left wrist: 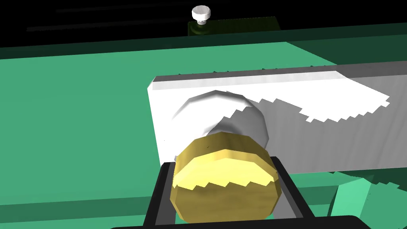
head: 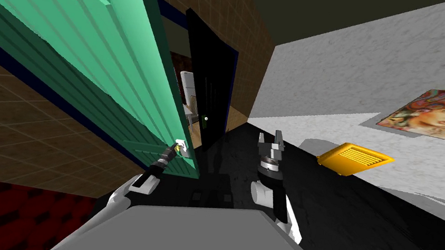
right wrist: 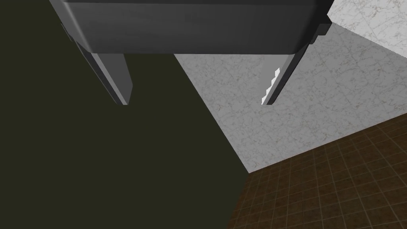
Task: Pull the door open
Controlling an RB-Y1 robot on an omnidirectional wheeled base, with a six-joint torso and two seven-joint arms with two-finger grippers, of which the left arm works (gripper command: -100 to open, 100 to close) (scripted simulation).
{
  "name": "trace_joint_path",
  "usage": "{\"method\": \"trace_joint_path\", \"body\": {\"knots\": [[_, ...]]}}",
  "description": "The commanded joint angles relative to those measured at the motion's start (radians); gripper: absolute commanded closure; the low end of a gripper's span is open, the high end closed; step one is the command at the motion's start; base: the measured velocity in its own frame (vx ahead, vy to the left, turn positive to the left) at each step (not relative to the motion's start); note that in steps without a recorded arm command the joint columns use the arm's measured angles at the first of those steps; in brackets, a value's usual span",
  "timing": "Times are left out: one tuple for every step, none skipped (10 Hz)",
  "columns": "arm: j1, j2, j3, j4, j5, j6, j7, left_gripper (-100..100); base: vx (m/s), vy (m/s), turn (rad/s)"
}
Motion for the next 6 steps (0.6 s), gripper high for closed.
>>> {"method": "trace_joint_path", "body": {"knots": [[0.0, 0.0, 0.0, 0.0, 0.0, 0.0, 0.0, 100, -0.092, 0.045, -0.02], [0.016, 0.018, -0.014, -0.003, 0.001, -0.019, 0.013, 100, -0.125, 0.04, -0.093], [0.024, 0.029, -0.021, -0.006, 0.002, -0.031, 0.02, 100, -0.211, 0.087, -0.138], [0.033, 0.043, -0.029, -0.01, 0.004, -0.045, 0.029, 100, -0.213, 0.1, -0.145], [0.043, 0.057, -0.038, -0.013, 0.005, -0.06, 0.038, 100, -0.204, 0.101, -0.134], [0.052, 0.072, -0.047, -0.017, 0.006, -0.076, 0.047, 100, -0.202, 0.077, -0.14]]}}
